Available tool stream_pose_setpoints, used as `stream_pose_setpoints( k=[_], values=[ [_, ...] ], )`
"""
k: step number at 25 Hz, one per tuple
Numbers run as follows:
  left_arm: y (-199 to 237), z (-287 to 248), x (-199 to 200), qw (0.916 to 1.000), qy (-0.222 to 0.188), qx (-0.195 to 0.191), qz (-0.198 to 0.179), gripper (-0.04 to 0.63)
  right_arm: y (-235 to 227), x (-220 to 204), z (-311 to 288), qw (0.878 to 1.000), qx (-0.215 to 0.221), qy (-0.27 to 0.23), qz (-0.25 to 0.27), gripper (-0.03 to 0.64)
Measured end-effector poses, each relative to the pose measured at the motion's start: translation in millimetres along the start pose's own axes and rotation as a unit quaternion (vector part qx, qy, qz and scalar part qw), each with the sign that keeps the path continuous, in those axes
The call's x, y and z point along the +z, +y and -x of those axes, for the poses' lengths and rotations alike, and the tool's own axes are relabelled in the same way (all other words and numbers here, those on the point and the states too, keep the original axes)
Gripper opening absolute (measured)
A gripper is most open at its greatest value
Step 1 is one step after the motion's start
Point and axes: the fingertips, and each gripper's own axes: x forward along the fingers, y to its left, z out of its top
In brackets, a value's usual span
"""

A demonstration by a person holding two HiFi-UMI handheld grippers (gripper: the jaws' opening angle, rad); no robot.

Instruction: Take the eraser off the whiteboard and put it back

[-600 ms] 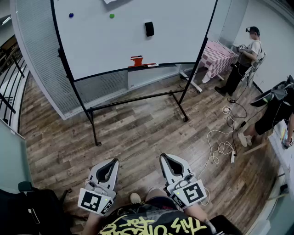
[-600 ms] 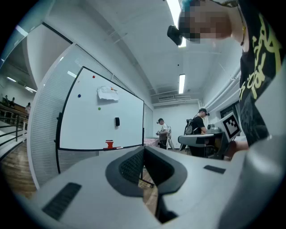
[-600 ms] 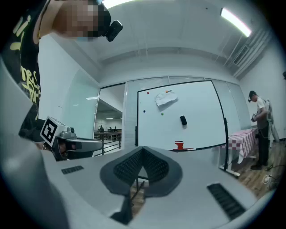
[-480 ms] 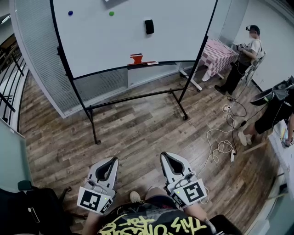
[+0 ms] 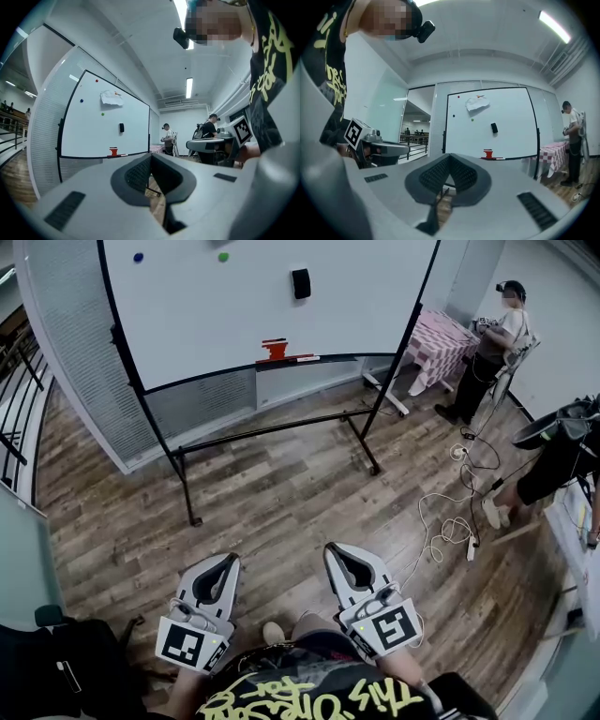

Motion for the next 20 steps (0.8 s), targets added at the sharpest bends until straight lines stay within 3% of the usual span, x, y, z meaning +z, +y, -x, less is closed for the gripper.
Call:
stream_pose_setpoints(
  k=[4, 9, 20],
  values=[
    [-4.2, -1.3, 0.0, 0.9999, 0.000, -0.011, 0.003, 0.008, 1.1, 0.2, 3.8, 1.000, -0.011, 0.005, 0.008, 0.008],
    [-8.8, -3.3, -0.6, 0.9997, -0.001, -0.022, 0.005, 0.008, -4.5, -17.3, 17.5, 0.998, -0.032, 0.049, -0.011, 0.009],
    [12.4, -23.6, -3.5, 1.0000, 0.007, -0.004, 0.000, 0.008, -19.7, -17.6, -11.0, 0.999, -0.017, 0.019, -0.033, 0.009]
  ],
)
